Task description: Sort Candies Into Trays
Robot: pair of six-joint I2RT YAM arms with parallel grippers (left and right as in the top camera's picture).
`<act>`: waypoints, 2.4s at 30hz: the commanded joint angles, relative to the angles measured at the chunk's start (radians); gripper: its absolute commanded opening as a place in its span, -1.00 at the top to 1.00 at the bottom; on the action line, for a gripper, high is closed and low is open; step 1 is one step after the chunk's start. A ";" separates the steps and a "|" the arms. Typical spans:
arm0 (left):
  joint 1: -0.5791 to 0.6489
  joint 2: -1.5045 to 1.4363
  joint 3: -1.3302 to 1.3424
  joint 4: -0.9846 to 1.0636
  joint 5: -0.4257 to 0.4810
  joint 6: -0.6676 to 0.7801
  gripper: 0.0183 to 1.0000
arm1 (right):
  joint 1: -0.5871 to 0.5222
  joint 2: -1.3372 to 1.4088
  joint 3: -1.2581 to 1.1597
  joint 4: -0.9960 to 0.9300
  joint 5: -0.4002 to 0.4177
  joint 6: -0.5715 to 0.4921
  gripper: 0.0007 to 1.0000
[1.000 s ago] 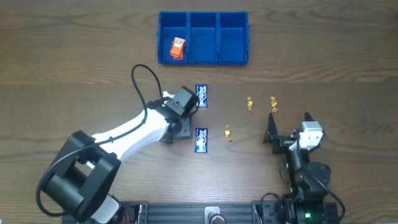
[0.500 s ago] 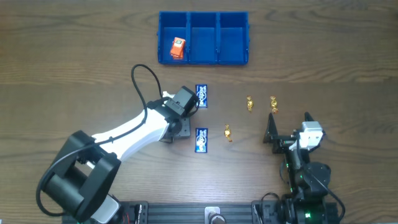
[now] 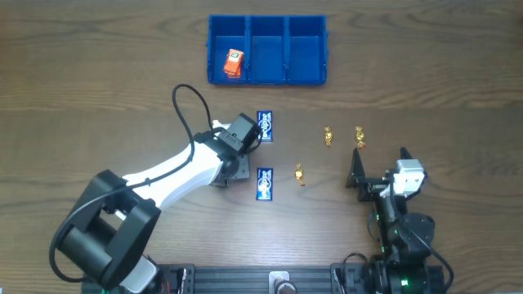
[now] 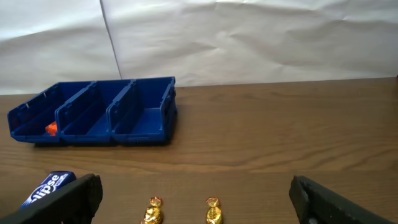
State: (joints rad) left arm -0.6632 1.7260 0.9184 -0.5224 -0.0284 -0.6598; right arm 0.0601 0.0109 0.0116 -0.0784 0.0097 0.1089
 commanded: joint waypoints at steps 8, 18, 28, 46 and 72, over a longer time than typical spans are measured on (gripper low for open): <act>0.013 -0.159 0.262 -0.030 -0.256 0.074 0.38 | -0.004 -0.007 -0.004 -0.005 -0.008 -0.013 -1.00; 0.167 0.040 0.790 -0.092 -0.269 0.296 0.40 | -0.004 -0.007 -0.004 -0.005 -0.008 -0.013 -1.00; 0.253 0.353 1.043 -0.155 -0.141 0.369 0.37 | -0.004 -0.007 -0.004 -0.005 -0.008 -0.013 -1.00; 0.292 0.462 1.060 -0.166 -0.051 0.380 0.33 | -0.004 -0.007 -0.004 -0.005 -0.008 -0.013 -1.00; 0.396 -0.662 0.264 0.284 -0.075 0.493 -1.00 | -0.004 -0.007 -0.004 -0.005 -0.008 -0.013 -1.00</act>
State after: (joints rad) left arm -0.3065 1.2652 1.4292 -0.3248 -0.1291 -0.2432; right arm 0.0601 0.0105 0.0116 -0.0788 0.0093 0.1089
